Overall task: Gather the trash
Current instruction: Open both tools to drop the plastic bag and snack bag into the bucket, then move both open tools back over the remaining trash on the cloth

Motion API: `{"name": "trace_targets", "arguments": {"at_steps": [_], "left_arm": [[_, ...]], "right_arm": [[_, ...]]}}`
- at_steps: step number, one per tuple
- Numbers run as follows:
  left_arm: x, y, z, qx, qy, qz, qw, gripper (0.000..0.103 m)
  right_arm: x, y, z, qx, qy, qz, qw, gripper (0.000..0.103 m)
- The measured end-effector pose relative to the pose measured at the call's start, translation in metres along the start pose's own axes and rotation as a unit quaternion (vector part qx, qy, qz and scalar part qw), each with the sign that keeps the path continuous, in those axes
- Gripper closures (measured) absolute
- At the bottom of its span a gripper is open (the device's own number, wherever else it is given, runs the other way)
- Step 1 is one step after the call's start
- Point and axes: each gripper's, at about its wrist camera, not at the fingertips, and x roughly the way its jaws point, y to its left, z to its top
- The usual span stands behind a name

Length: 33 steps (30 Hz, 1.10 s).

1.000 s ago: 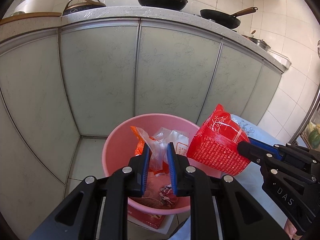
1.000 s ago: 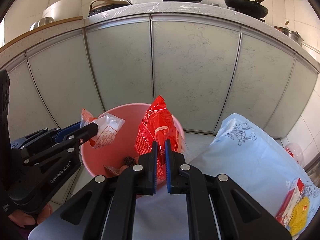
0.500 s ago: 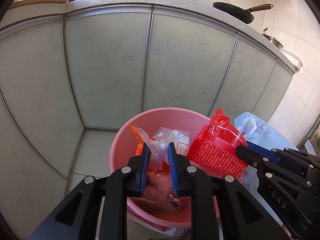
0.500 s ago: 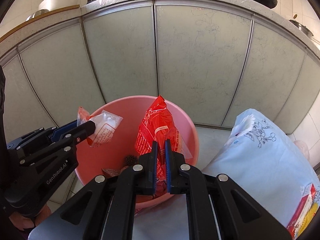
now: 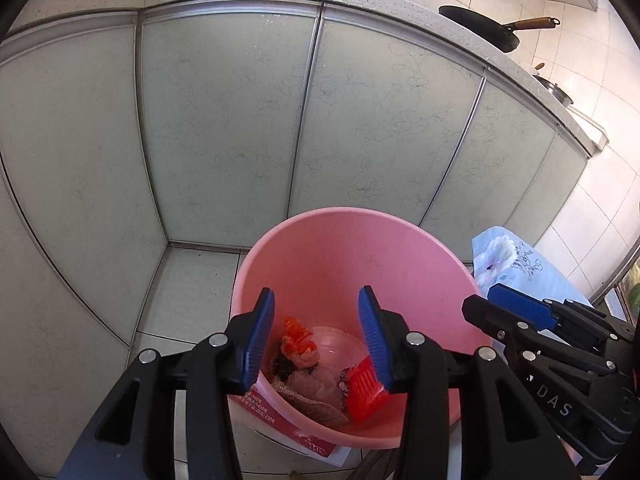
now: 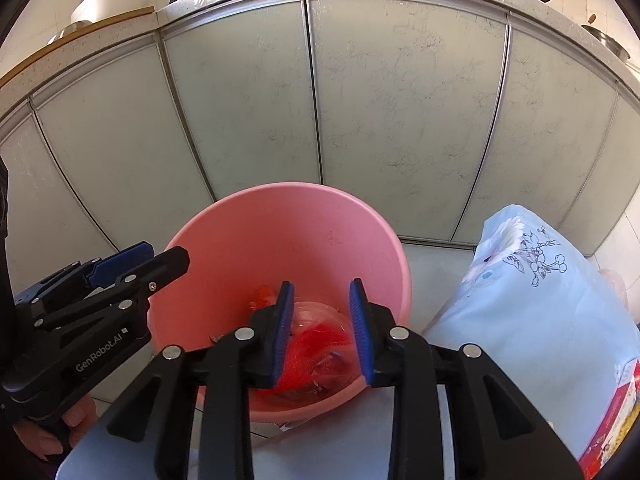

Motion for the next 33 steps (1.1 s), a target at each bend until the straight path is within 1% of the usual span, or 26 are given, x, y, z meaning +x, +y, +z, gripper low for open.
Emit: {"name": "trace_targets", "arguments": {"at_steps": [12,22,33], "left_arm": [[-0.019,-0.008,-0.004,0.018,-0.005,-0.005,0.9998,0.059],[-0.038,-0.018,-0.005,0.031,-0.015,-0.01,0.9994,0.059],[-0.053,-0.037,-0.009,0.055,-0.022,-0.018,0.9981,0.059]], "right_arm": [[-0.03,0.0,-0.01,0.008,-0.017,-0.028,0.999,0.074],[-0.063,0.001,-0.018,0.016,-0.04,-0.061,0.997,0.074],[-0.083,-0.003,-0.027,0.017,-0.055,-0.078,0.995,0.074]]}}
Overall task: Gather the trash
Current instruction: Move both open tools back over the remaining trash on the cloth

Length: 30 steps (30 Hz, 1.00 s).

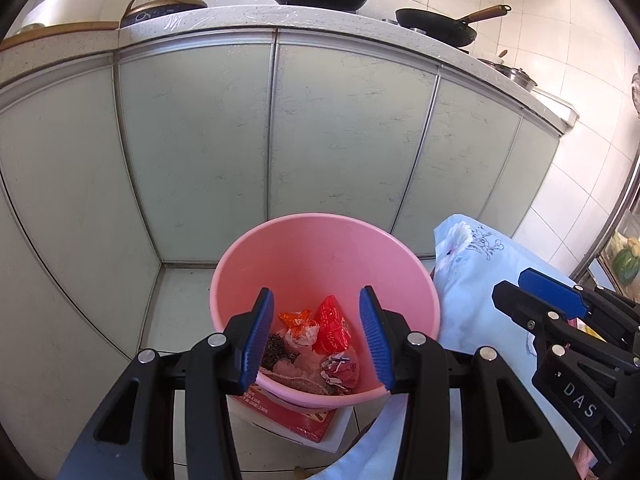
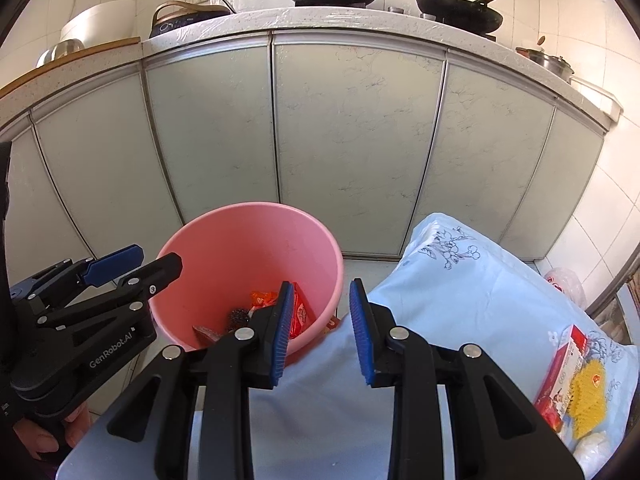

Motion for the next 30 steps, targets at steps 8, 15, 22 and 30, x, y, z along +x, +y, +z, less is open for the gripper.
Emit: {"name": "trace_targets", "arguments": {"at_steps": [8,15,22,30], "left_arm": [[-0.01,-0.019,0.001,0.02,-0.003,-0.009,0.9997,0.059],[-0.017,-0.043,-0.002,0.044,-0.003,-0.022,0.9988,0.059],[-0.025,-0.069,-0.007,0.071,-0.003,-0.058,0.9958,0.051],[-0.018,-0.101,-0.013,0.083,0.024,-0.113,0.9898,0.048]], "right_arm": [[-0.011,-0.014,-0.007,0.013,-0.003,-0.005,1.0,0.074],[-0.022,-0.033,-0.021,0.033,-0.001,-0.013,0.999,0.074],[-0.032,-0.063,-0.044,0.064,0.012,-0.019,0.998,0.074],[-0.054,-0.11,-0.079,0.112,0.015,-0.024,0.993,0.074]]}}
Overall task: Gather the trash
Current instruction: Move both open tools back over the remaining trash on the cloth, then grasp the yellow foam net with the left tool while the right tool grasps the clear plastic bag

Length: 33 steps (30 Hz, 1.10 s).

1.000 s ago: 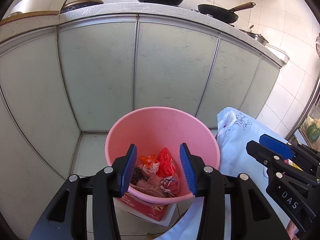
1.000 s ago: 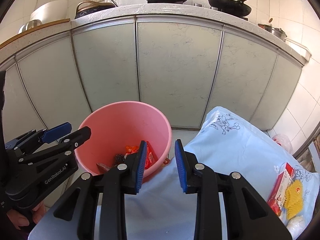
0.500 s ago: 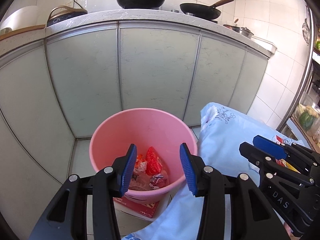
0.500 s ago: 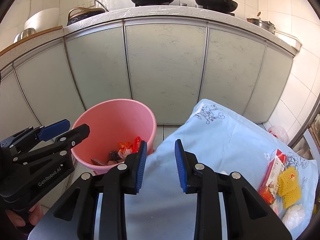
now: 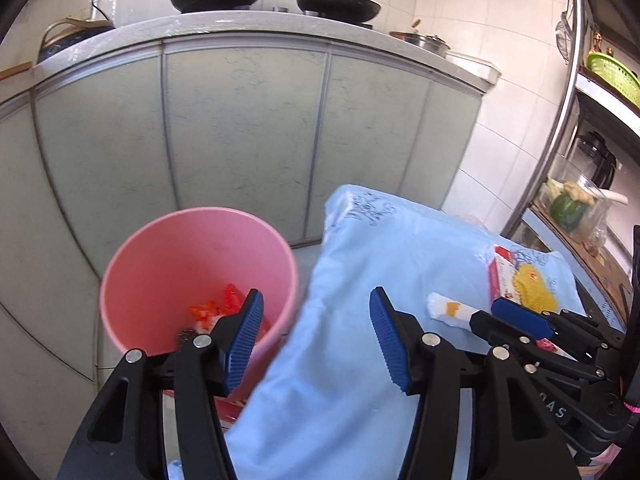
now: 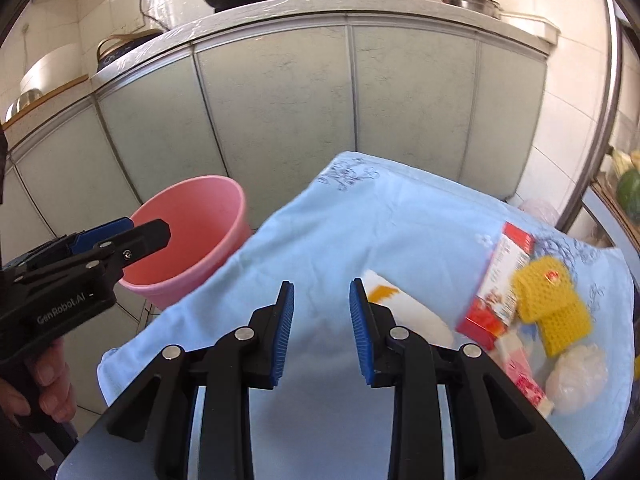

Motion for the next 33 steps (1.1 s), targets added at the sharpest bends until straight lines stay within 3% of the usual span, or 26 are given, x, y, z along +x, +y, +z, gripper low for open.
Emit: {"name": "trace_targets", "arguments": {"at_steps": [7,10,20,27,33], "left_arm": [[0.02,-0.036,-0.001,0.022,0.026,-0.047,0.9983,0.045],[0.03,-0.058,0.0,0.041,0.037,-0.067,0.9962,0.044],[0.069,-0.114,0.001,0.079,0.092,-0.112,0.9863,0.044],[0.087,-0.16,0.012,0.113,0.108,-0.149,0.9765,0.044],[0.109,-0.207,0.006,0.165,0.141,-0.176,0.9601,0.044]], "right_arm": [[-0.035,-0.049,-0.014,0.024,-0.023,-0.038,0.999,0.073],[-0.05,-0.071,-0.02,0.038,-0.032,-0.062,0.997,0.064],[-0.069,-0.146,-0.045,0.12,-0.018,-0.111,0.986,0.064],[-0.064,-0.173,-0.053,0.172,-0.014,-0.105,0.979,0.064],[-0.057,-0.18,-0.058,0.181,-0.003,-0.103,0.978,0.06]]}}
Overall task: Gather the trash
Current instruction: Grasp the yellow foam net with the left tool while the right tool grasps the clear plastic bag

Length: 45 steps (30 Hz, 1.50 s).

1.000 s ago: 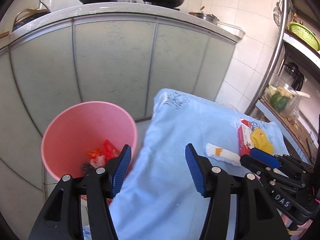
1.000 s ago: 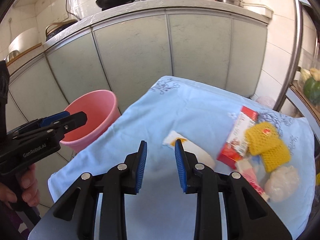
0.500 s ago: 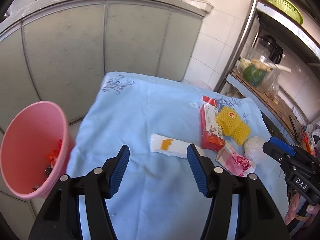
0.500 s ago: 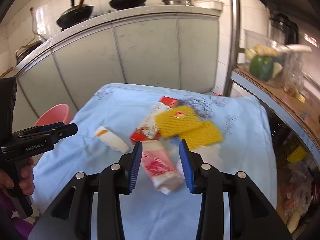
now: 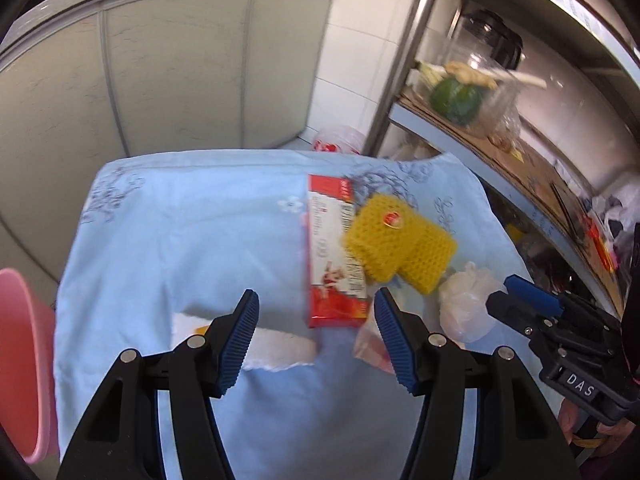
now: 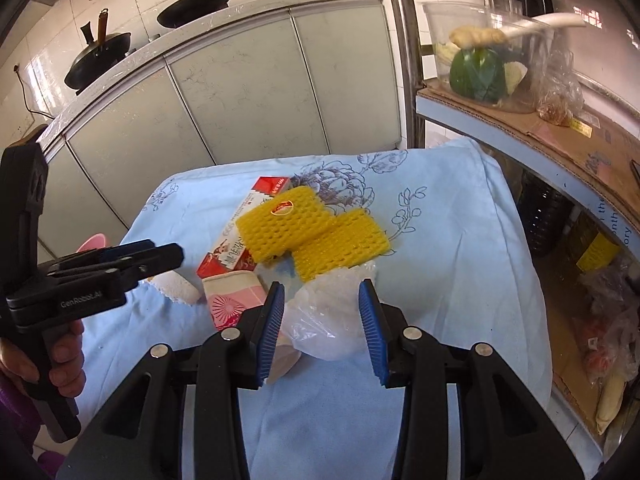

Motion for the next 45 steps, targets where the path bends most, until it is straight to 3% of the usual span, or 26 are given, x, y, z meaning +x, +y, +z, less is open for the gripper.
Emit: {"name": "trace_targets", "arguments": {"at_steps": [5,12,18,21,23,24,25,28,35,45], "left_arm": [[0.016,-0.013,0.01,0.02,0.016,-0.006,0.9997,0.044],[0.02,-0.039,0.028,0.079,0.001,-0.033,0.9963,0.044],[0.05,-0.05,0.036,0.107,0.012,-0.019,0.994,0.046],[0.06,-0.052,0.035,0.116,0.014,-0.006,0.9932,0.055],[0.062,-0.053,0.033,0.119,0.011,-0.003,0.9929,0.07],[0.062,-0.052,0.033,0.119,0.013,-0.005,0.9928,0.087],[0.062,-0.051,0.032,0.115,0.02,-0.013,0.9931,0.094],[0.056,-0.05,0.028,0.102,0.018,-0.022,0.9943,0.095],[0.021,-0.047,0.021,0.089,-0.011,-0.031,0.9955,0.096],[-0.038,-0.039,0.002,0.067,-0.057,-0.019,0.996,0.096]], "right_arm": [[0.008,-0.003,-0.001,0.009,0.01,0.008,1.0,0.058],[0.018,-0.006,-0.01,0.017,0.023,0.004,1.0,0.058],[0.021,-0.008,-0.013,0.017,0.02,0.001,1.0,0.058],[0.022,-0.008,-0.015,0.015,0.021,0.002,1.0,0.058],[0.022,-0.007,-0.017,0.013,0.021,0.003,1.0,0.058],[0.022,-0.007,-0.017,0.013,0.021,0.003,1.0,0.058],[0.022,-0.007,-0.018,0.013,0.021,0.003,1.0,0.058],[0.021,-0.01,-0.019,0.018,0.019,0.009,1.0,0.058],[0.01,-0.011,-0.021,0.025,0.003,0.017,1.0,0.072],[-0.026,-0.001,-0.021,0.014,-0.037,0.019,0.999,0.075]]}}
